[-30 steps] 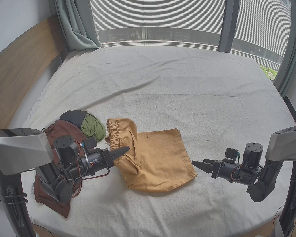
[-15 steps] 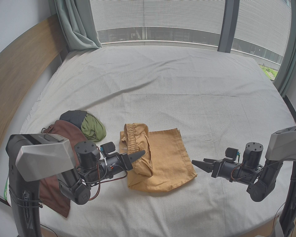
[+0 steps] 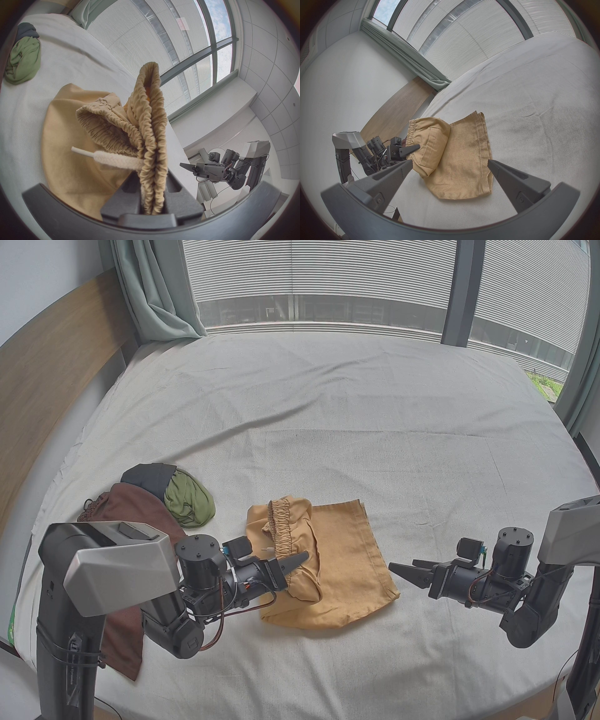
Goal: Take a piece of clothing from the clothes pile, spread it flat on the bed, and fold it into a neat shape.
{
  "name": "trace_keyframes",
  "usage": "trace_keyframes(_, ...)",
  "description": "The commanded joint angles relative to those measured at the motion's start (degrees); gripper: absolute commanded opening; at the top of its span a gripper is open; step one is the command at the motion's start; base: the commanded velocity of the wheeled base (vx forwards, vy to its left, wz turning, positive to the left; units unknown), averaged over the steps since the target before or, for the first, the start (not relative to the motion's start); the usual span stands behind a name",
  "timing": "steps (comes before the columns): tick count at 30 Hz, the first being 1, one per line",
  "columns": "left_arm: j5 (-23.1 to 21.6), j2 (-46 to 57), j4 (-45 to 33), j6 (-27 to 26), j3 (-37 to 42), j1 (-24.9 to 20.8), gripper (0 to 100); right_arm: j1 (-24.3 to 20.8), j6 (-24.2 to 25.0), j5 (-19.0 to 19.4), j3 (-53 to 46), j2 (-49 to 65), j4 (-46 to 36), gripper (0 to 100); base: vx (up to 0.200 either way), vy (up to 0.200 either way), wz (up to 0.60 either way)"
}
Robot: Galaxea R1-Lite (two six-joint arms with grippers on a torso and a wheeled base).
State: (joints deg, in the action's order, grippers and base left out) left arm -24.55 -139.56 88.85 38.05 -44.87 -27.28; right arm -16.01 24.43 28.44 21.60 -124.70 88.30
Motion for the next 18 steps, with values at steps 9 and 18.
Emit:
trace_keyframes(9, 0.03, -2.91, 0.1, -0.25, -0.74, -1.63, 0, 0.01, 0.0, 0.04, 0.11, -0.11, 0.03, 100, 0.0, 0.0, 0.0)
trace_keyframes(18, 1.44, -3.53, 0.01, -0.17, -2.68, -1.9, 100, 0.01, 0.0, 0.04, 0.11, -0.11, -0.05, 100, 0.0, 0.0, 0.0)
